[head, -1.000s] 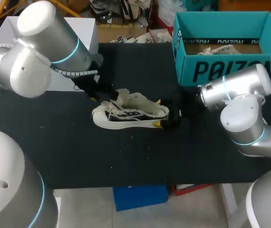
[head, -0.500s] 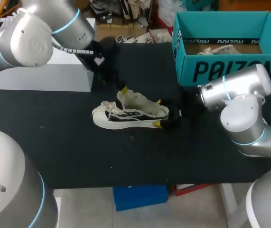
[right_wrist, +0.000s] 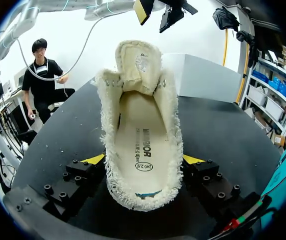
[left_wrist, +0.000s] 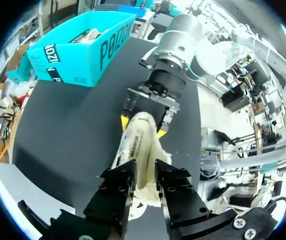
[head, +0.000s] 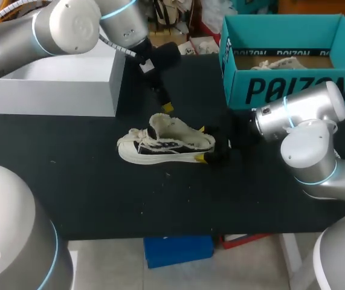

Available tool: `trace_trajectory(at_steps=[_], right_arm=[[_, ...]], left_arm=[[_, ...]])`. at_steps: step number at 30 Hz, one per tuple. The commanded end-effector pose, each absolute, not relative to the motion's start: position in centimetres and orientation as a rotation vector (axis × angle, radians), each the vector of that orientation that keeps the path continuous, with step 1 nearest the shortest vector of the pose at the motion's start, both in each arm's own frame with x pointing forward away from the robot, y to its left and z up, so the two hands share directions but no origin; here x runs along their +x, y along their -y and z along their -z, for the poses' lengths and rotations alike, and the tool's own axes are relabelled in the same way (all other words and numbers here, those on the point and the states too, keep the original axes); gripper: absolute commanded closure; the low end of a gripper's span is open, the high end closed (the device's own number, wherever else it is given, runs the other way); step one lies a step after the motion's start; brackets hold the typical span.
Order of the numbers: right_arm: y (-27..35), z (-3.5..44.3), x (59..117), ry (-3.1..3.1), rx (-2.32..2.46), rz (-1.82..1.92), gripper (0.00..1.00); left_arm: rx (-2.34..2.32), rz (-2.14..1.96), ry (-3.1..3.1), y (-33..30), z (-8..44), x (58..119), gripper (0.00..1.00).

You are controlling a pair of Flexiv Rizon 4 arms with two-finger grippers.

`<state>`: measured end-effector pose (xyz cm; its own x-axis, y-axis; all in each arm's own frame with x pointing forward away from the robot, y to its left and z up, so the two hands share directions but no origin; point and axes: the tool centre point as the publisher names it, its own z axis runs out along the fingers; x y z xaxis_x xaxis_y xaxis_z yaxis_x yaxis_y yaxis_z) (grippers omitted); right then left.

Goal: Take the shoe out of the shoebox, open the shoe tongue, remove and reinsert the insole, then place the shoe into the shoebox

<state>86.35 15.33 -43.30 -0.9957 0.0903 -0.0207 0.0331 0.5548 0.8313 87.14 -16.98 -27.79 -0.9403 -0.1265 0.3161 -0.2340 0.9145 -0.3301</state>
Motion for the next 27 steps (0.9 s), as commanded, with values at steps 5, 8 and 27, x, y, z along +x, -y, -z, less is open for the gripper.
trace_trajectory(at_steps=[5, 8, 27], right_arm=[[-15.4, 43.5, 86.4, -2.718, 0.110, -1.447, 1.00], [-15.4, 43.5, 86.4, -2.718, 0.110, -1.447, 1.00], [-15.4, 43.5, 86.4, -2.718, 0.110, -1.447, 1.00]], left_arm=[[-0.285, -0.125, 2.759, 18.3, 27.6, 87.2, 1.00], [-0.285, -0.125, 2.759, 18.3, 27.6, 87.2, 1.00], [-0.365, -0.315, 2.801, 17.2, 28.6, 86.5, 1.00]])
